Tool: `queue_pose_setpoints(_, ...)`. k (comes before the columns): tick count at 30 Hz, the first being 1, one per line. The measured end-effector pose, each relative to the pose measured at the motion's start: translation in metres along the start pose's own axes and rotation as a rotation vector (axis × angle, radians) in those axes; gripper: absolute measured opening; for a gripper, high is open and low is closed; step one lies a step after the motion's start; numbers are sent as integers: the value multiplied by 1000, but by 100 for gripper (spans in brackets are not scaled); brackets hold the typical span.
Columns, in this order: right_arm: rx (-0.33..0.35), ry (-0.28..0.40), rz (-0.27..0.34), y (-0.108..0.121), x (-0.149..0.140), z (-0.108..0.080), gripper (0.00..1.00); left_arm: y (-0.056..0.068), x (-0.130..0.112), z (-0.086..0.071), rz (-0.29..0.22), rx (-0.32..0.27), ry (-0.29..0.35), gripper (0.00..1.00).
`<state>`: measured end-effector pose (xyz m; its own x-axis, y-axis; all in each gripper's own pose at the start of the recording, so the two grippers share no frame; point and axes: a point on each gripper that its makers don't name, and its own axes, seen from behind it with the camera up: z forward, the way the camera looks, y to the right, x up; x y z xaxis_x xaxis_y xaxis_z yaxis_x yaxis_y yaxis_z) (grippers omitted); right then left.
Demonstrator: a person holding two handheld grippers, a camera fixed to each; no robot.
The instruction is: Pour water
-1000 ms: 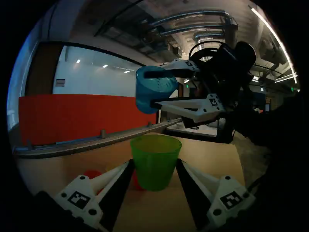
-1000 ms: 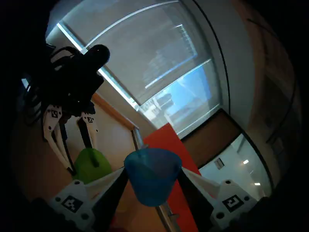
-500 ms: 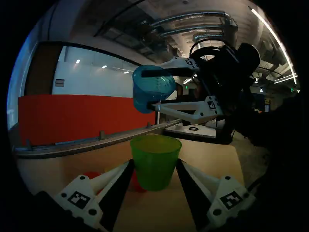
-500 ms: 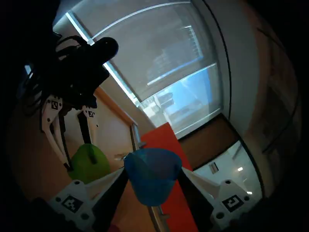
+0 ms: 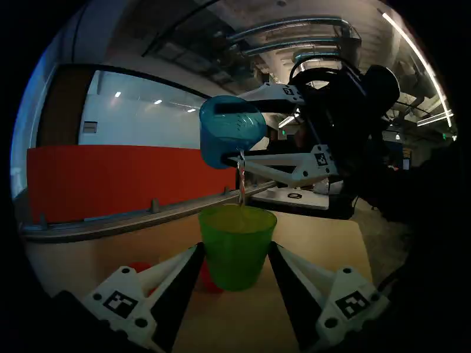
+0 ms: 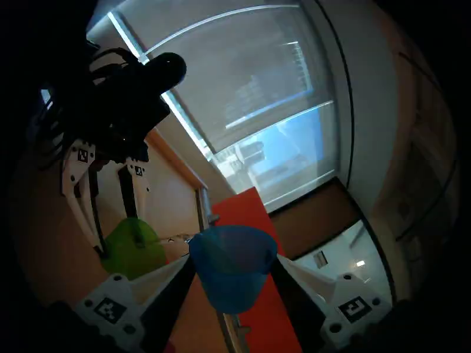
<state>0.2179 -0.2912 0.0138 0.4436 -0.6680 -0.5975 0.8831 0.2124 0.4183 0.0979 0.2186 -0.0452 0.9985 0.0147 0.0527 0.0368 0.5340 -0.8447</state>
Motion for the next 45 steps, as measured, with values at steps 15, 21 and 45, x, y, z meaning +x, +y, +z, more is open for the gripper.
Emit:
queue_pose_setpoints(15, -15, -7, -51, 5, -1, 2, 88, 0, 0, 1, 0, -3, -2, 78)
queue_pose_setpoints(21, -19, -8, -73, 6, -1, 4, 88, 0, 0, 1, 0, -3, -1, 78)
queue_pose_setpoints(45, -54, -6, -161, 20, 2, 3, 88, 2, 3, 2, 2, -2, 0, 79)
